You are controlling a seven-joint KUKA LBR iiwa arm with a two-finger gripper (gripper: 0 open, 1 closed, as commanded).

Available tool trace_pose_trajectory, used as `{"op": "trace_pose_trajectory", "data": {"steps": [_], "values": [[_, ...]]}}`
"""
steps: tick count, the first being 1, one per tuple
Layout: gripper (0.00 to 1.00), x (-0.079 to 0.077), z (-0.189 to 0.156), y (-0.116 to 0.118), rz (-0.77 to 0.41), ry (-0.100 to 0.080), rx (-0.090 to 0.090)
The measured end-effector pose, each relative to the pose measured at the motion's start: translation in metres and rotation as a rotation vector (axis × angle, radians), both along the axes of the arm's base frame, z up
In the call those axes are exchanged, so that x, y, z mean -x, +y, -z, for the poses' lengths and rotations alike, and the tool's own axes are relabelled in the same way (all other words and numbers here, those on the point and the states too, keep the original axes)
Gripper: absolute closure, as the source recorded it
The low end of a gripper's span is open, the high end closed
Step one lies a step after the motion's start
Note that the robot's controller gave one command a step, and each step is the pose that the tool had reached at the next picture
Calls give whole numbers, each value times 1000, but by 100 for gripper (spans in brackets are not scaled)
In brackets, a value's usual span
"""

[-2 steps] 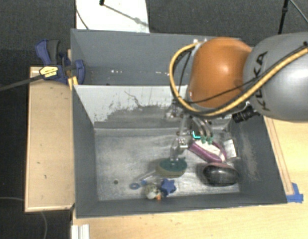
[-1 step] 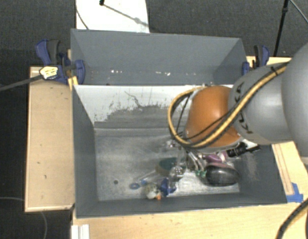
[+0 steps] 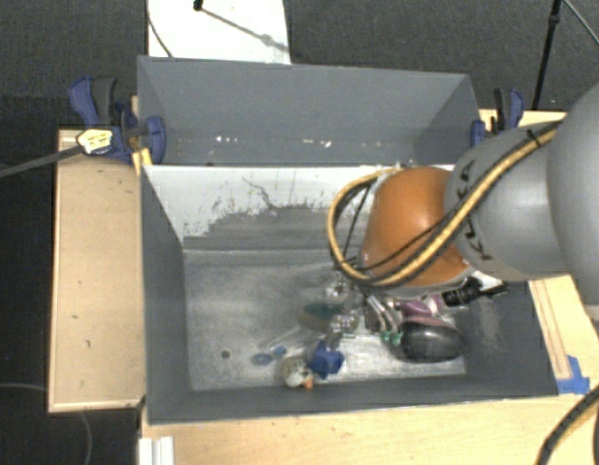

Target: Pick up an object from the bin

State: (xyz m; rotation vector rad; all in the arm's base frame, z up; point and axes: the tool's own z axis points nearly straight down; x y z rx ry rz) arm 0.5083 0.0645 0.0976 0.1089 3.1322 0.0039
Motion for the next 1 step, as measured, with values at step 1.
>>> {"op": "trace_pose_trajectory", "data": {"steps": [1], "values": [[100,-7,-168,7,-49,-4,1]]}}
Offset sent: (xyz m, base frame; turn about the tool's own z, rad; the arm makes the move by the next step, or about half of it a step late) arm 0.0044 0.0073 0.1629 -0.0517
